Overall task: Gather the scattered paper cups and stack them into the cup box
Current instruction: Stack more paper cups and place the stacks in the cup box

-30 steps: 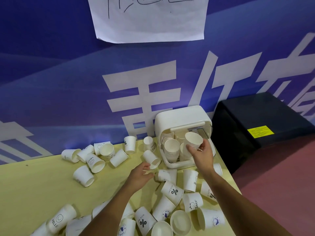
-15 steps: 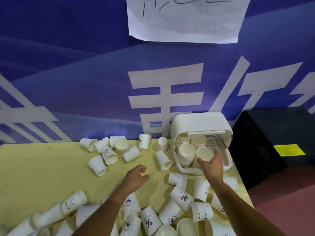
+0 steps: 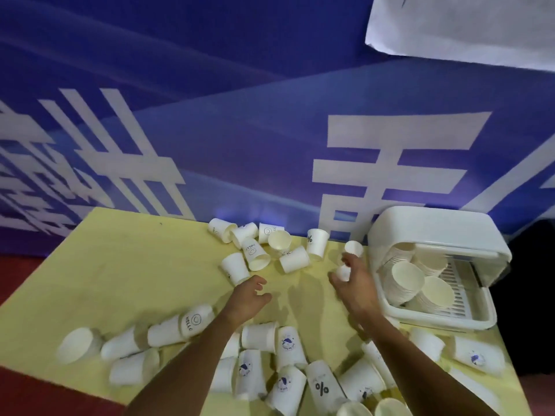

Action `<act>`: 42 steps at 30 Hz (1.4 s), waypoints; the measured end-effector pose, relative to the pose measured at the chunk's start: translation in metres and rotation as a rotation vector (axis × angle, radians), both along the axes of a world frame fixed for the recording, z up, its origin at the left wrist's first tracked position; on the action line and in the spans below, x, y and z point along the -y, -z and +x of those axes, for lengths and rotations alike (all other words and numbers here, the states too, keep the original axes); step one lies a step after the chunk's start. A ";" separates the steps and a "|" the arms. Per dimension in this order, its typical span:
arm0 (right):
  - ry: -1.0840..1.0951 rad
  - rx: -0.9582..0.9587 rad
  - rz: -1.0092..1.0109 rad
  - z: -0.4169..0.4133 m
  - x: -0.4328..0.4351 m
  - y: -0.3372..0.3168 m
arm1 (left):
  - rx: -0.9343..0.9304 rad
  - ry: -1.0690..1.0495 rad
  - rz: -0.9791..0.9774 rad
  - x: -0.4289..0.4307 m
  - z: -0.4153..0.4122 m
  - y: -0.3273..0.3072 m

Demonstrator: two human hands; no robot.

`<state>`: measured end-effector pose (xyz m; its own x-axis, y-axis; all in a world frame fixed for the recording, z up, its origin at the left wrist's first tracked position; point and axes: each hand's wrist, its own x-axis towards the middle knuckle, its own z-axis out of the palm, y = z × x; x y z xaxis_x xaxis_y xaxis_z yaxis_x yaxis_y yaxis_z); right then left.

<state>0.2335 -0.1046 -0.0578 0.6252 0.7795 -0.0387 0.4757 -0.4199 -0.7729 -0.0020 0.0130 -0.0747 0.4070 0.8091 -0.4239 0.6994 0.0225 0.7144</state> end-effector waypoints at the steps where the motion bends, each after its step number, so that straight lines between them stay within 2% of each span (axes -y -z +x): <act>1: -0.042 -0.012 -0.048 -0.013 -0.009 0.007 | -0.002 -0.026 -0.004 -0.007 -0.012 0.002; 7: -0.194 -0.053 -0.179 -0.085 -0.054 0.038 | -0.008 -0.168 -0.027 -0.044 -0.063 0.020; 14: -0.255 -0.014 -0.213 -0.113 -0.101 0.058 | -0.070 -0.263 -0.050 -0.091 -0.060 0.046; 25: -0.211 0.119 -0.093 -0.132 -0.182 0.085 | -0.008 -0.474 -0.134 -0.127 -0.024 0.086; 35: -0.155 0.157 -0.251 -0.143 -0.211 0.107 | 0.073 -0.480 -0.170 -0.134 -0.042 0.090; 42: -0.133 0.045 -0.312 -0.144 -0.201 0.101 | 0.155 -0.495 -0.182 -0.134 -0.073 0.085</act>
<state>0.0895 0.0963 -0.1587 0.5255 0.8092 -0.2627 0.5726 -0.5647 -0.5943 -0.0746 0.1470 -0.1596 0.0647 0.8390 -0.5403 0.4610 0.4551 0.7618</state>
